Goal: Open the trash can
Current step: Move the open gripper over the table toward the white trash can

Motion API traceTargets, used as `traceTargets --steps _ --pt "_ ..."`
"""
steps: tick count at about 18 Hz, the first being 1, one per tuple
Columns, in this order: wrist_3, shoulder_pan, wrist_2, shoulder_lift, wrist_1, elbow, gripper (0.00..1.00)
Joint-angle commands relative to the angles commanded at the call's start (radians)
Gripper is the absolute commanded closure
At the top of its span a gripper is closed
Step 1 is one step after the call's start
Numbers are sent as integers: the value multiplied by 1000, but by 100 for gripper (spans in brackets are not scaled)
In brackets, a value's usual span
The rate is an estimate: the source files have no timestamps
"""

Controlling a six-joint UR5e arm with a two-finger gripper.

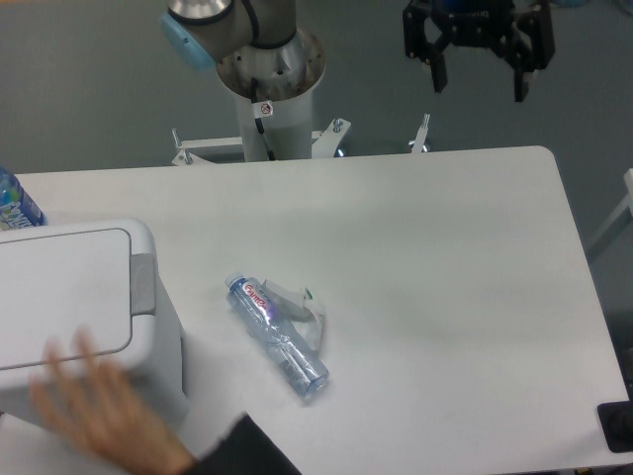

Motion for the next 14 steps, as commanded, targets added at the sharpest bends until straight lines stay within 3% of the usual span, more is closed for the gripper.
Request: traceTargets --steps 6,11,14 --pt "-67 -3 -29 -9 18 5 0" --pt "-437 -55 -63 -43 70 3 0" --pt "-604 -139 -63 -74 162 -6 0"
